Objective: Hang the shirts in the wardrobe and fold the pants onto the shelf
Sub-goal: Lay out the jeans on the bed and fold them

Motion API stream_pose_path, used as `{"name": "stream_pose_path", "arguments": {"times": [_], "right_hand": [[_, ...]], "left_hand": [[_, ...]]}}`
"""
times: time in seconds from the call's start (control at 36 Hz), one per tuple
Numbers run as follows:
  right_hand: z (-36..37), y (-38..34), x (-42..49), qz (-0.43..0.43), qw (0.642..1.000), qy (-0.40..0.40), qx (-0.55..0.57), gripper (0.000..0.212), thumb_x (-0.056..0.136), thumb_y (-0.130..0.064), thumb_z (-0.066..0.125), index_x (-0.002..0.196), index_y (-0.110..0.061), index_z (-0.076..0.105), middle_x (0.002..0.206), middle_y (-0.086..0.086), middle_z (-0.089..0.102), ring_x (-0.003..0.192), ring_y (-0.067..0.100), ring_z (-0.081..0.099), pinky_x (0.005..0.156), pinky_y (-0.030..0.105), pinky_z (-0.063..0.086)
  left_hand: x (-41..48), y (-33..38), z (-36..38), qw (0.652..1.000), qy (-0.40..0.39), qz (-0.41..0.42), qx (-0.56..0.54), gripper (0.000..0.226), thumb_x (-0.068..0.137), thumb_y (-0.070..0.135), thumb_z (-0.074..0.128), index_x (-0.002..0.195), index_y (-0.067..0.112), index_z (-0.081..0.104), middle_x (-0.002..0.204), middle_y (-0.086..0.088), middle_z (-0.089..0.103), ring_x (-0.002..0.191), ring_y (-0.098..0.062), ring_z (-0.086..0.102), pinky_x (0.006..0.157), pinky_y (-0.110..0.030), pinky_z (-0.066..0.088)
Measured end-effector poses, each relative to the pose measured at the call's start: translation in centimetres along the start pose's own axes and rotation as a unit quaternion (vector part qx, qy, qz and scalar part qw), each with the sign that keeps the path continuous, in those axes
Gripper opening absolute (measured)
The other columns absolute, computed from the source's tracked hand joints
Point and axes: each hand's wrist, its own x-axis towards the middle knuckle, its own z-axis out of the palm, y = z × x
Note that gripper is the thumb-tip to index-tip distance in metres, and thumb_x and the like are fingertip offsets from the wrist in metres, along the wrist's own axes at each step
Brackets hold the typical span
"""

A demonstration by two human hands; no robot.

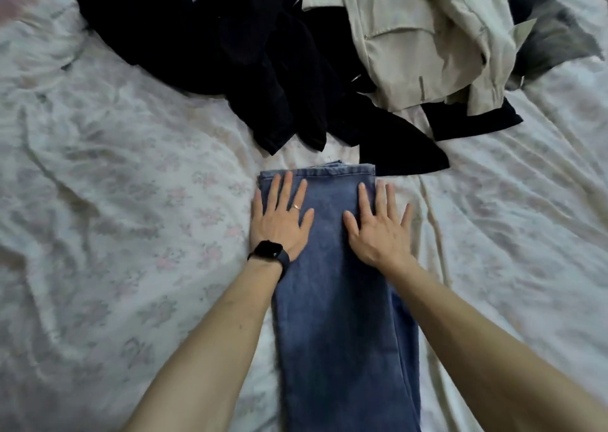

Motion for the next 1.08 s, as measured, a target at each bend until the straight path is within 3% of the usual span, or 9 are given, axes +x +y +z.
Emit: {"name": "stream_pose_path", "arguments": {"times": [0.08, 0.19, 0.33, 0.42, 0.53, 0.64, 0.75, 0.92, 1.08], "right_hand": [[0.8, 1.0, -6.6, -0.001, 1.000, 0.000, 0.015, 0.078, 0.099, -0.066, 0.019, 0.162, -0.026, -0.003, 0.169, 0.007, -0.012, 0.154, 0.021, -0.021, 0.122, 0.053, -0.011], [2.7, 3.2, -19.7, 0.015, 0.998, 0.014, 0.056, 0.079, 0.095, -0.053, 0.051, 0.160, -0.016, 0.024, 0.167, 0.015, 0.018, 0.154, 0.034, 0.015, 0.123, 0.052, 0.019], [5.8, 4.6, -30.7, 0.156, 0.977, -0.030, 0.139, 0.073, 0.090, -0.041, 0.067, 0.148, -0.005, 0.043, 0.148, 0.017, 0.047, 0.133, 0.037, 0.046, 0.107, 0.045, 0.042], [6.3, 4.8, -33.7, 0.260, 0.928, -0.068, 0.257, 0.058, 0.094, -0.039, 0.066, 0.138, -0.005, 0.051, 0.133, 0.016, 0.057, 0.121, 0.035, 0.055, 0.101, 0.044, 0.046], [6.0, 4.9, -34.9, 0.268, 0.910, -0.067, 0.308, 0.048, 0.095, -0.040, 0.065, 0.126, -0.004, 0.058, 0.121, 0.015, 0.060, 0.110, 0.034, 0.061, 0.095, 0.044, 0.049], [5.5, 6.1, -33.8, 0.276, 0.893, -0.121, 0.334, 0.054, 0.094, -0.048, 0.064, 0.126, -0.005, 0.059, 0.121, 0.017, 0.062, 0.111, 0.035, 0.062, 0.092, 0.044, 0.052], [4.9, 7.2, -32.5, 0.222, 0.917, -0.148, 0.297, 0.040, 0.100, -0.040, 0.056, 0.108, -0.002, 0.060, 0.109, 0.020, 0.066, 0.102, 0.038, 0.061, 0.077, 0.038, 0.046], [2.8, 7.5, -34.0, 0.193, 0.903, -0.111, 0.366, 0.033, 0.102, -0.040, 0.048, 0.096, -0.008, 0.051, 0.082, 0.008, 0.073, 0.083, 0.030, 0.070, 0.079, 0.044, 0.053], [-1.0, 7.7, -38.4, 0.182, 0.900, -0.054, 0.392, 0.029, 0.097, -0.039, 0.059, 0.094, -0.011, 0.051, 0.072, 0.004, 0.070, 0.074, 0.026, 0.070, 0.069, 0.039, 0.051]], "left_hand": [[-6.1, 1.4, 0.2, 0.999, -0.013, -0.011, -0.047, 0.065, 0.105, 0.049, 0.019, 0.160, 0.023, -0.005, 0.167, 0.001, -0.012, 0.154, -0.018, -0.013, 0.124, -0.048, -0.001], [-17.5, 3.5, 1.7, 0.994, -0.037, -0.001, -0.101, 0.068, 0.104, 0.040, 0.039, 0.161, 0.020, 0.007, 0.168, -0.001, -0.002, 0.155, -0.021, 0.001, 0.123, -0.046, 0.007], [-27.7, 5.8, 3.1, 0.967, -0.008, -0.084, -0.239, 0.071, 0.089, 0.016, 0.069, 0.153, 0.013, 0.039, 0.159, -0.009, 0.035, 0.137, -0.031, 0.045, 0.106, -0.046, 0.046], [-31.4, 7.2, 3.2, 0.915, -0.014, -0.228, -0.333, 0.064, 0.089, 0.013, 0.070, 0.148, 0.010, 0.045, 0.146, -0.014, 0.044, 0.124, -0.035, 0.052, 0.097, -0.047, 0.049], [-34.3, 7.9, 3.1, 0.803, -0.127, -0.400, -0.424, 0.044, 0.097, 0.034, 0.059, 0.129, 0.005, 0.052, 0.129, -0.021, 0.058, 0.114, -0.040, 0.057, 0.088, -0.040, 0.048], [-36.3, 7.4, 3.4, 0.751, -0.215, -0.411, -0.470, 0.040, 0.101, 0.046, 0.051, 0.113, 0.009, 0.058, 0.116, -0.016, 0.067, 0.104, -0.037, 0.063, 0.075, -0.034, 0.043], [-36.4, 6.9, 3.6, 0.689, -0.174, -0.420, -0.564, 0.028, 0.102, 0.034, 0.054, 0.104, 0.007, 0.056, 0.106, -0.015, 0.070, 0.090, -0.029, 0.069, 0.085, -0.047, 0.056], [-37.2, 8.5, 2.2, 0.676, -0.087, -0.421, -0.599, 0.022, 0.101, 0.030, 0.056, 0.097, 0.008, 0.056, 0.087, -0.007, 0.073, 0.067, -0.024, 0.075, 0.056, -0.031, 0.051], [-40.5, 10.0, -2.7, 0.705, 0.007, -0.414, -0.576, 0.024, 0.094, 0.018, 0.061, 0.086, 0.020, 0.038, 0.077, -0.009, 0.063, 0.057, -0.026, 0.067, 0.067, -0.044, 0.059]]}}
